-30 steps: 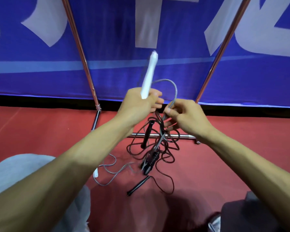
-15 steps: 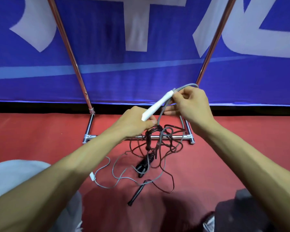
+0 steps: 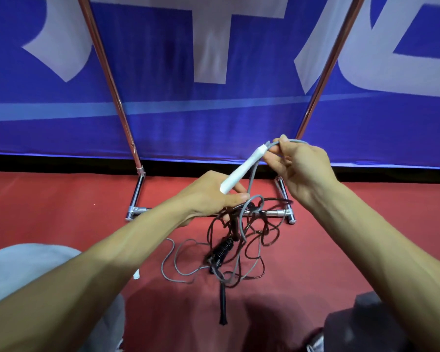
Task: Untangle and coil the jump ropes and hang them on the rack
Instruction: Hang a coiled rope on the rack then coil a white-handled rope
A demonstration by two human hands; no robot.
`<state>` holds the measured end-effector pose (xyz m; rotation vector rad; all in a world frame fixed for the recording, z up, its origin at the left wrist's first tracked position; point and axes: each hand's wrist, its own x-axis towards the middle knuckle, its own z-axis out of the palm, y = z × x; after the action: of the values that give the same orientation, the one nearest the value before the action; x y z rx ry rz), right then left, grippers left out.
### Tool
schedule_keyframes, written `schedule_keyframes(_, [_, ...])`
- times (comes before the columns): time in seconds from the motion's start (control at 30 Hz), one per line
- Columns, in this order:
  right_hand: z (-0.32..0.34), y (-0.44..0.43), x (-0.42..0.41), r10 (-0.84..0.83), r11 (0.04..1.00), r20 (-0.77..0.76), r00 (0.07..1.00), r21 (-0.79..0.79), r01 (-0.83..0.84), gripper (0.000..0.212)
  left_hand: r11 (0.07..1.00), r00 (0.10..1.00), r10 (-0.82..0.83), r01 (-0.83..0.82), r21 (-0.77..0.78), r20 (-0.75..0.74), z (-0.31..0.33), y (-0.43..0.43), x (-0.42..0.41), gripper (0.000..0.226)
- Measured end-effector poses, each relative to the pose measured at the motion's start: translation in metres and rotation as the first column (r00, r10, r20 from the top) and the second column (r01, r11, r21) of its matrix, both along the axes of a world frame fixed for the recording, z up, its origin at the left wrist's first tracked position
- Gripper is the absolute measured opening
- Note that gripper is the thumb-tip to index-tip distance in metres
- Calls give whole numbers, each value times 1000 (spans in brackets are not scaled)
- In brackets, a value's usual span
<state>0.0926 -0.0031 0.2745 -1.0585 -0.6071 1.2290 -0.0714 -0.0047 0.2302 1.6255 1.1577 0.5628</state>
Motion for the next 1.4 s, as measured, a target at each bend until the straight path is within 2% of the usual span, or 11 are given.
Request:
schedule_keyframes(0.13, [-7,1,2,82,992,-9,997,-91,-83,21,998,995,42,-38,48,-95,-6,1,4,19])
schedule_keyframes(0.23, [-20,-1,-4,269,951,252,930,-219,-216,21,993,993,110,-108,51,-33,-7,2,6,15])
schedule_keyframes(0.4, [-34,-13,-13,306,926,923,234,-232,-297,37,971,974,226,-226,80,18,-2,2,5,13])
schedule_keyframes(0.63, [-32,-13,-8,425,804,895,-133,-441,-398,24,905,940,320,-266,331,-120,2,13,-5,18])
schedule_keyframes(0.7, [-35,-13,-8,505,768,861,-55,-478,-426,17,906,950,310,-286,311,-30,4,10,-1,15])
schedule_keyframes(0.8, [-34,-14,-7,530,812,802,277,-385,-439,15,896,950,305,-309,319,66,9,10,0,17])
schedule_keyframes(0.87, [-34,-11,-6,398,877,882,251,-286,-387,21,897,947,296,-320,304,125,12,11,-1,18])
schedule_keyframes(0.97, [-38,-9,-8,192,902,981,31,-164,-399,21,917,935,265,-320,236,237,14,7,3,19])
schedule_keyframes(1.07, [-41,-8,-13,107,883,994,1,-94,-460,19,925,811,329,-379,7,484,21,7,5,18])
schedule_keyframes(1.27, [-39,-17,-21,341,729,934,105,-192,-657,30,845,649,474,-525,-101,595,34,16,-7,20])
schedule_keyframes(1.4, [-40,-16,-24,337,793,901,274,-114,-598,17,832,603,513,-524,-180,611,33,14,-7,18])
